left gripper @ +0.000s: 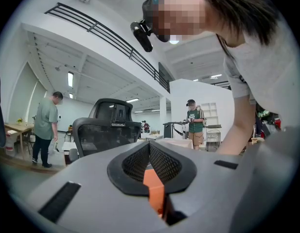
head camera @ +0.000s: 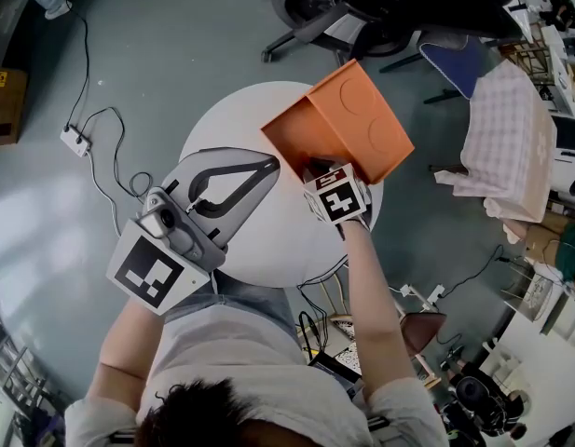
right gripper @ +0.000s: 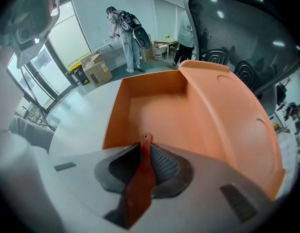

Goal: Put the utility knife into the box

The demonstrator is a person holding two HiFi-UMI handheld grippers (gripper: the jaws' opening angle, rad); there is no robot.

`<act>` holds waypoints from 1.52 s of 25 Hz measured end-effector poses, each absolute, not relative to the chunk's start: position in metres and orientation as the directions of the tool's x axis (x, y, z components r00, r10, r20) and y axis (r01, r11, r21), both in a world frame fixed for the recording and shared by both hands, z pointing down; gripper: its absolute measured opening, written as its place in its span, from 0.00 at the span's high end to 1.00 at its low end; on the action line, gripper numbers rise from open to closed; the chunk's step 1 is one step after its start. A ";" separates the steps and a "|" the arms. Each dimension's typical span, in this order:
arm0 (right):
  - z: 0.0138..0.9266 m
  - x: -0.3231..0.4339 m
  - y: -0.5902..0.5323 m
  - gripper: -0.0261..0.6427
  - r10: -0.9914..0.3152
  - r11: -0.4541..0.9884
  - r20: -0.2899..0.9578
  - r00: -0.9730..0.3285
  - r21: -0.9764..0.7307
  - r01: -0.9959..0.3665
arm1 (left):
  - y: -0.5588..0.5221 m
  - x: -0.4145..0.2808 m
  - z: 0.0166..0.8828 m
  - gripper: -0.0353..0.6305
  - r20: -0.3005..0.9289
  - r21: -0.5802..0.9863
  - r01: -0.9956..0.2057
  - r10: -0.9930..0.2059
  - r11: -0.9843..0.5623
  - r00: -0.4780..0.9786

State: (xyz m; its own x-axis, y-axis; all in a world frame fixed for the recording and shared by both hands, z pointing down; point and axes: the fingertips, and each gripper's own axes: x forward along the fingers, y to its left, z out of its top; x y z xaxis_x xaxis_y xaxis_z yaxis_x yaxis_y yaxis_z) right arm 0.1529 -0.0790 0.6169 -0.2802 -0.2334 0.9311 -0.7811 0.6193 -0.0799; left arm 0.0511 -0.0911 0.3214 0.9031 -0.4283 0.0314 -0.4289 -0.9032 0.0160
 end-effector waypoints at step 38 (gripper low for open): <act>0.356 0.118 -0.048 0.95 -0.952 -0.009 0.305 -0.018 -0.087 -0.996 | -0.053 0.046 0.283 0.93 0.022 0.000 0.021 0.021 -1.000 1.000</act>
State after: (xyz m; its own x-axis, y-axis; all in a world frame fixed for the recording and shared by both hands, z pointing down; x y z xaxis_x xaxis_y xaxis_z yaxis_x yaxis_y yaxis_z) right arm 0.1181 -0.0482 0.3560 -0.0181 -0.9522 0.3049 -0.9962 -0.0088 -0.0866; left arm 0.0457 -0.0531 0.2828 0.9995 0.0208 0.0219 0.0208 -0.9998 0.0001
